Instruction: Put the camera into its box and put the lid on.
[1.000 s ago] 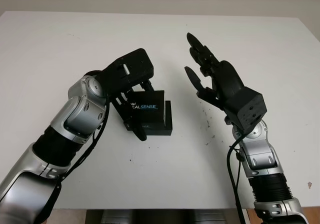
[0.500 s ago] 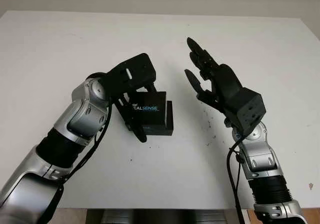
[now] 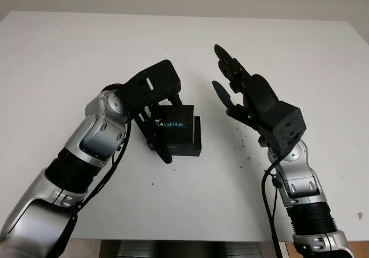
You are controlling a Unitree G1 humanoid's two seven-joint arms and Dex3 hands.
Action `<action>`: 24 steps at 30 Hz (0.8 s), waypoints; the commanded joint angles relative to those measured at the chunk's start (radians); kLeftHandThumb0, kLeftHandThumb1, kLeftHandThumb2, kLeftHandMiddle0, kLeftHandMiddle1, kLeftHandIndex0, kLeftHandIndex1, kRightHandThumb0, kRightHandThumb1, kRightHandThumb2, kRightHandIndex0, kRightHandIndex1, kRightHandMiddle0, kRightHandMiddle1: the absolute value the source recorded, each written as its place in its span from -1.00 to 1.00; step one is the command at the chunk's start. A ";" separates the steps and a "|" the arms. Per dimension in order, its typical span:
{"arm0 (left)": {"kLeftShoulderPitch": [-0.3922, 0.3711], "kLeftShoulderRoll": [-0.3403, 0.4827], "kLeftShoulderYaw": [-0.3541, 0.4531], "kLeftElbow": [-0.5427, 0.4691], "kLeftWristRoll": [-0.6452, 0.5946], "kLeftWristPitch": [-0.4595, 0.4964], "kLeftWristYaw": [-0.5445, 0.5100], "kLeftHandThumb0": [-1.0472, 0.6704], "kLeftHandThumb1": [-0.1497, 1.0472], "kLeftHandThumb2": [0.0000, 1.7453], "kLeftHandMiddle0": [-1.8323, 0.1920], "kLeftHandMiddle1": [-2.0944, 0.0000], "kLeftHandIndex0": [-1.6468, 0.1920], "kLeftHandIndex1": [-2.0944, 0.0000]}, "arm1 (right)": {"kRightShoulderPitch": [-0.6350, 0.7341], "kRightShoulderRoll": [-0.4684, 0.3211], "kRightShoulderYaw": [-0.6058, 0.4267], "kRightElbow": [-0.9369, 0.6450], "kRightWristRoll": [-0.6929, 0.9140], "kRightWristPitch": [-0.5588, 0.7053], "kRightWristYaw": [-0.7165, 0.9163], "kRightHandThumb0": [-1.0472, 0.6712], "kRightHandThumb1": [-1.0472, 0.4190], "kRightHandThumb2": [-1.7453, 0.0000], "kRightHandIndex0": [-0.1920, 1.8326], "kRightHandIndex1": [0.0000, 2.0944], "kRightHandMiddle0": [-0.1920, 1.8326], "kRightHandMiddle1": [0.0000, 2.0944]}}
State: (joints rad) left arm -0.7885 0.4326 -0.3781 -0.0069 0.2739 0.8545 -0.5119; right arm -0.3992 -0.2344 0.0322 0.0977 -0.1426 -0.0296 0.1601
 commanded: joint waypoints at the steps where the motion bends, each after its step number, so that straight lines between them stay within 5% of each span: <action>1: -0.032 -0.048 0.014 -0.034 -0.022 0.000 -0.006 -0.12 0.98 -0.94 0.22 -0.83 0.35 -0.69 | -0.012 -0.005 0.006 -0.016 -0.013 -0.008 -0.008 -0.61 -1.00 0.38 -0.70 -0.95 -0.70 -0.95; 12: -0.037 -0.076 0.024 -0.045 -0.034 0.042 0.014 -0.15 0.99 -0.94 0.21 -0.85 0.38 -0.72 | -0.019 -0.003 0.006 0.016 -0.017 -0.047 -0.012 -0.62 -1.00 0.37 -0.68 -0.94 -0.68 -0.94; 16: -0.043 -0.075 -0.006 -0.054 -0.016 0.068 0.019 -0.22 1.00 -0.92 0.59 -0.71 0.68 -0.55 | -0.017 0.000 0.001 0.017 -0.010 -0.049 -0.012 -0.62 -1.00 0.38 -0.67 -0.94 -0.68 -0.94; 17: -0.048 -0.069 -0.019 -0.062 -0.012 0.082 0.010 -0.26 1.00 -0.88 0.79 -0.14 0.86 -0.27 | -0.017 0.002 0.001 0.016 -0.008 -0.047 -0.012 -0.62 -1.00 0.38 -0.68 -0.94 -0.68 -0.94; 20: -0.046 -0.046 -0.047 -0.081 0.001 0.066 -0.017 -0.36 1.00 -0.80 0.77 0.76 0.91 0.50 | -0.015 0.006 0.001 0.012 -0.004 -0.043 -0.015 -0.62 -1.00 0.39 -0.68 -0.94 -0.67 -0.93; 24: -0.043 -0.021 -0.071 -0.091 0.024 0.029 -0.038 -0.44 1.00 -0.72 0.80 0.96 0.88 0.83 | -0.014 0.004 0.002 0.010 0.000 -0.037 -0.014 -0.63 -1.00 0.39 -0.68 -0.95 -0.68 -0.93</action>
State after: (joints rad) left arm -0.7907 0.4407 -0.4275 -0.0582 0.3032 0.9104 -0.5389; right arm -0.4074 -0.2336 0.0341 0.1193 -0.1450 -0.0697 0.1494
